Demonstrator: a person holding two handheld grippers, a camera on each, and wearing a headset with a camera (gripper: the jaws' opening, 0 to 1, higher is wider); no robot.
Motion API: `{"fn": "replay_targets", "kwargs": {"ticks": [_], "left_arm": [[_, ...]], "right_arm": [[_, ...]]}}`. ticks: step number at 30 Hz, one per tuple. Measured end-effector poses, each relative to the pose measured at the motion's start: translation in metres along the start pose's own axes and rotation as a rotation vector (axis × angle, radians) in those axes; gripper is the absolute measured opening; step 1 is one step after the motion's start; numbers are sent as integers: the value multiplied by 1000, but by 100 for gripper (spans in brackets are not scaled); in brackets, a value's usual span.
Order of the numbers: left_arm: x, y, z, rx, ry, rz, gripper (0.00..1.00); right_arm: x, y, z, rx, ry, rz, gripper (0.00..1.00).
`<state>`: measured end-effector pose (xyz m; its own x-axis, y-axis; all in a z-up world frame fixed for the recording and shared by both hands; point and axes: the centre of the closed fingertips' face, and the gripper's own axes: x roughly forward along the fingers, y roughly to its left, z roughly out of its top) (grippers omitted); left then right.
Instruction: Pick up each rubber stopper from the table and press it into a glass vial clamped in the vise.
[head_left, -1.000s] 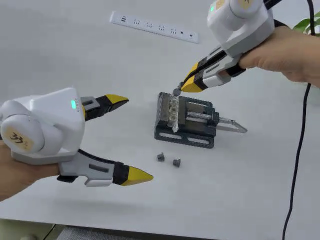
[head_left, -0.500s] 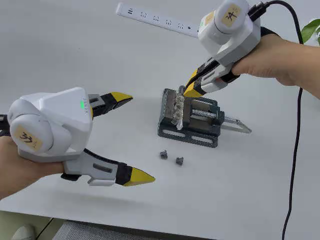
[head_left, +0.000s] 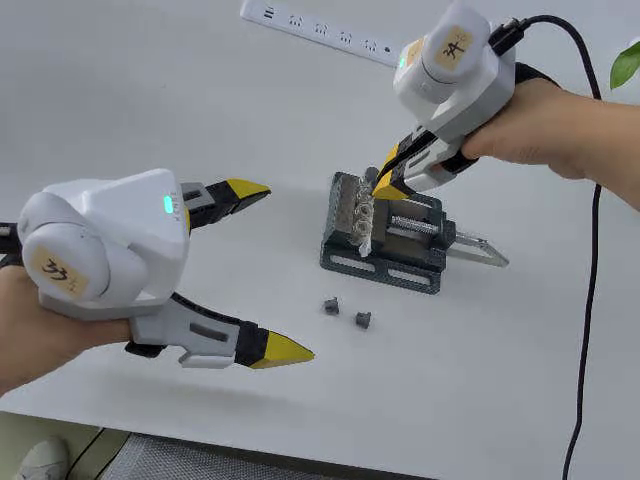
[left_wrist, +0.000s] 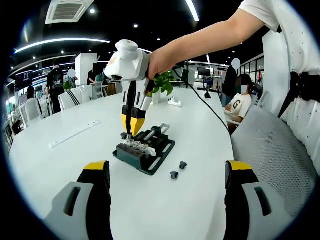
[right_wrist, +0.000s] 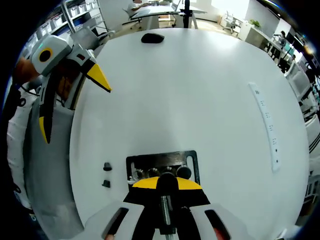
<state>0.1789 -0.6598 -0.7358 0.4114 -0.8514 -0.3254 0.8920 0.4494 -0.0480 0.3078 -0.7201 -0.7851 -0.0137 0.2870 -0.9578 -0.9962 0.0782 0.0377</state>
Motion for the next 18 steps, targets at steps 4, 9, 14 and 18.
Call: {"fn": "replay_targets", "kwargs": {"ticks": [4, 9, 14, 18], "left_arm": [[0, 0, 0, -3, -3, -2, 95], [1, 0, 1, -8, -6, -4, 95], [1, 1, 1, -12, -8, -4, 95], [0, 2, 1, -16, -8, -5, 95]], "right_arm": [[-1, 0, 1, 7, -1, -4, 6], [1, -3, 2, 8, 6, -2, 6], [2, -4, 2, 6, 14, -4, 6], [2, -5, 3, -5, 27, -1, 6]]}}
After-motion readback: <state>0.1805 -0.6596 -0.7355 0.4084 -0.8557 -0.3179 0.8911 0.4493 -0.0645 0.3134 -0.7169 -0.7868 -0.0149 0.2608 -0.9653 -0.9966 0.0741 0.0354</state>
